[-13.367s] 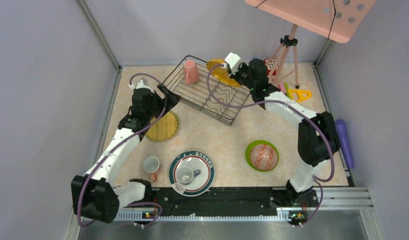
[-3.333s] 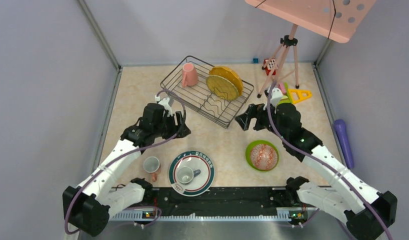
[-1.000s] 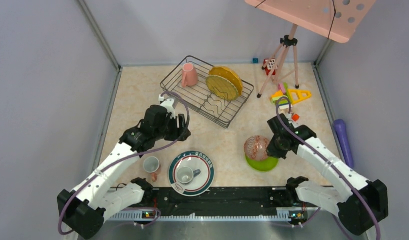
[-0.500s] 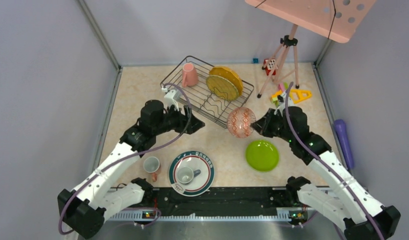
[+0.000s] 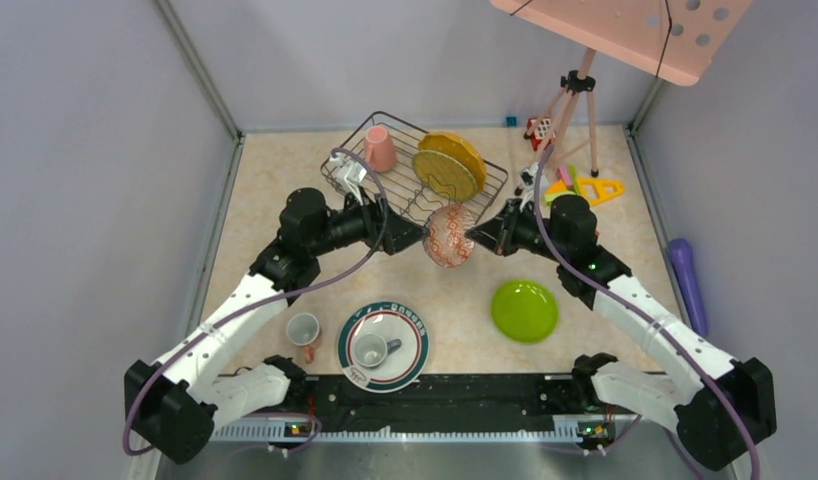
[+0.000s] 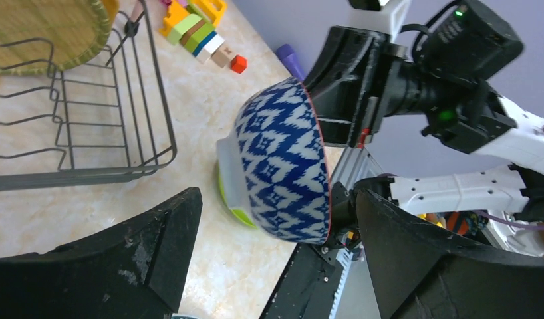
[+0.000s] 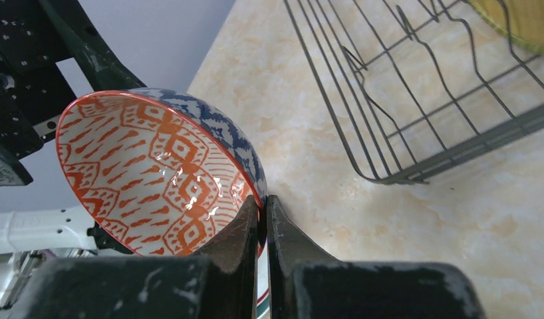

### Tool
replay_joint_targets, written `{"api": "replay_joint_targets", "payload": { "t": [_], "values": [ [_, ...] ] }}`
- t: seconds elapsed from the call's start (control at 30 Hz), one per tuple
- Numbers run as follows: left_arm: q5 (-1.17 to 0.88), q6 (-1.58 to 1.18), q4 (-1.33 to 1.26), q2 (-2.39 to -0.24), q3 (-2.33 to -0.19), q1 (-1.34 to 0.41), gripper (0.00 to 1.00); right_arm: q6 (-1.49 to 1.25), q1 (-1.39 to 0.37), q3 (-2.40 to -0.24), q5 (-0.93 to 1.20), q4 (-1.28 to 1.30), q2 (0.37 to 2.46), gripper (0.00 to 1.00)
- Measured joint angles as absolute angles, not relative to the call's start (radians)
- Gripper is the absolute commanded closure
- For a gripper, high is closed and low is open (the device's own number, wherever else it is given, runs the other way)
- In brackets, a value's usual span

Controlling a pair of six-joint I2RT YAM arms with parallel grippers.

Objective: Load the mixed dishes into the dish rack

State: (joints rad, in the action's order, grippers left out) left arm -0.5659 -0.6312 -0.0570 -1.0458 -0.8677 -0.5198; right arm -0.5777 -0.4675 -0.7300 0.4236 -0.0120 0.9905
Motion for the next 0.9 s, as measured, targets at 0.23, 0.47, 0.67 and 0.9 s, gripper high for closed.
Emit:
{"api": "replay_joint_targets", "payload": {
  "t": [0.23,0.47,0.67,0.9],
  "values": [
    [-0.622,-0.657,-0.126,-1.045,-0.868,-0.519,0.08,-0.625,-0.467,-0.775,0.581,-0.142,1.098,1.0],
    [-0.644,-0.656,-0.127,-1.04,-0.868,-0.519,0.11,-0.677,-0.467,-0.788,0.671,-0.249,1.154,1.0],
    [-0.65,-0.646,-0.073,-1.014,-0.868,-0.519,0.11,-0.69,-0.467,-0.788,0.683,-0.268,1.168,1.0],
    [-0.651,-0.618,-0.002,-0.987,-0.876,-0.519,0.17,-0.691,-0.467,-0.803,0.683,-0.277,1.194,1.0]
  ]
}}
